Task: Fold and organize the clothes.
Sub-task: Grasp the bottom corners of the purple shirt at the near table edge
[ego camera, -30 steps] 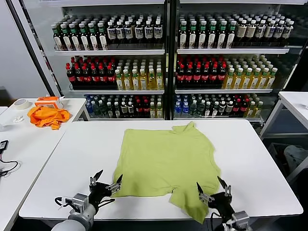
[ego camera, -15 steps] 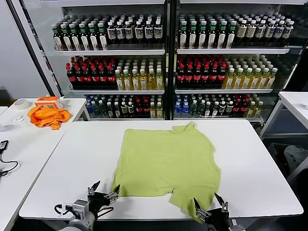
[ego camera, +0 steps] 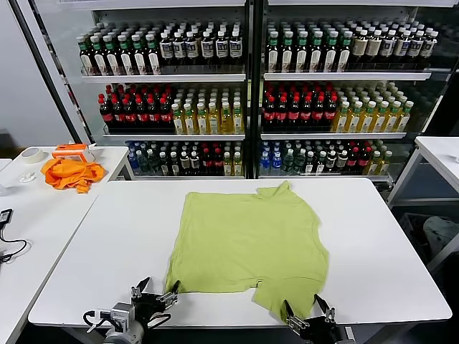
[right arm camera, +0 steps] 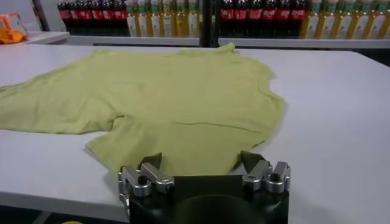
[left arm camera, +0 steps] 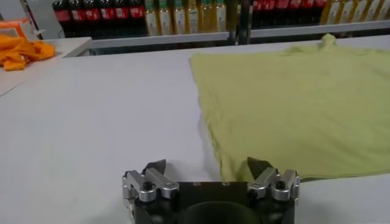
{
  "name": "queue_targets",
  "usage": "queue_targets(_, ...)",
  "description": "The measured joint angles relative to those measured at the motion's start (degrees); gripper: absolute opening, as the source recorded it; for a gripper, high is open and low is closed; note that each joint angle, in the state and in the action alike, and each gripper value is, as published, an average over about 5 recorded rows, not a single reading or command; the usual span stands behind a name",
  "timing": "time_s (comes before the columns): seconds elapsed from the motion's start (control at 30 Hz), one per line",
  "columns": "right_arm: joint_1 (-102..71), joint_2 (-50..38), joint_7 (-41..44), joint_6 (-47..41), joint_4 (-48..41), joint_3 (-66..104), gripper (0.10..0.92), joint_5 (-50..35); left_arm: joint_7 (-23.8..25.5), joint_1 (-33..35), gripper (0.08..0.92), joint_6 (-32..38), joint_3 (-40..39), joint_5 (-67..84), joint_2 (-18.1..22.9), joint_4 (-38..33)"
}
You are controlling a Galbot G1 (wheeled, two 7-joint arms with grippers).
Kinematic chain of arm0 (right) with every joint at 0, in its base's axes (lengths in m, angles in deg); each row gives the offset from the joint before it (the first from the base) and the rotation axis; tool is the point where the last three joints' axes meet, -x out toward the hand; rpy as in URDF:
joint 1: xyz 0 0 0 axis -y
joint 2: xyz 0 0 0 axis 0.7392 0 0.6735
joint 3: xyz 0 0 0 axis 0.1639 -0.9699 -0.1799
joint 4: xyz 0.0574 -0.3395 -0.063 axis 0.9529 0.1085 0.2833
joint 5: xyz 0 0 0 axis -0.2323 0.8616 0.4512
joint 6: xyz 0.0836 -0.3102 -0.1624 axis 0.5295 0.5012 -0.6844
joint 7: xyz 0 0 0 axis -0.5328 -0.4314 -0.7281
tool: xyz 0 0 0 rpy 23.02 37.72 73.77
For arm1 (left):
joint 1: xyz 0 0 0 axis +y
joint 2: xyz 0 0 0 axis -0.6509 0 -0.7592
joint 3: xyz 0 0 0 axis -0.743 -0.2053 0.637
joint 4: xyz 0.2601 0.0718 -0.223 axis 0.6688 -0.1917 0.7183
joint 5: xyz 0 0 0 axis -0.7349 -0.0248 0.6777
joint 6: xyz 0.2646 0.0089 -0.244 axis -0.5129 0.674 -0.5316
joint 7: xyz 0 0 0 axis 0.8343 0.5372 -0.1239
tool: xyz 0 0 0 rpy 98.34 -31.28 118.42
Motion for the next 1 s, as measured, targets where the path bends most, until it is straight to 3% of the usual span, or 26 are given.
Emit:
queue_targets(0.17, -0.1, 0.2, -1.3, -0.8, 0.4, -0.4, 0.595, -0.8, -0.3, 0.5, 0.733, 0.0, -0.4, 0.3, 0.3, -0.5)
queue_targets(0.7, 0.0, 0.2, -2.3, -0.7, 0.5, 0.1, 0.137, -1.5, -0.5, 0.8, 0.265, 0.6, -1.9, 0.2, 1.0, -0.9)
queue_targets(0.9, -0.8, -0.6, -1.1, -0.4, 1.8, 1.4, 0.105, -1.8, -0.4, 0.5, 0.110, 0.7, -2.1, 0.4, 0.9, -0.9)
queue_targets(1.0, -2.1, -1.2, -0.5, -0.5, 3.3, 2.5, 0.105, -1.9, -0.5, 0.7, 0.086, 0.6, -1.8, 0.7, 0.4, -1.3)
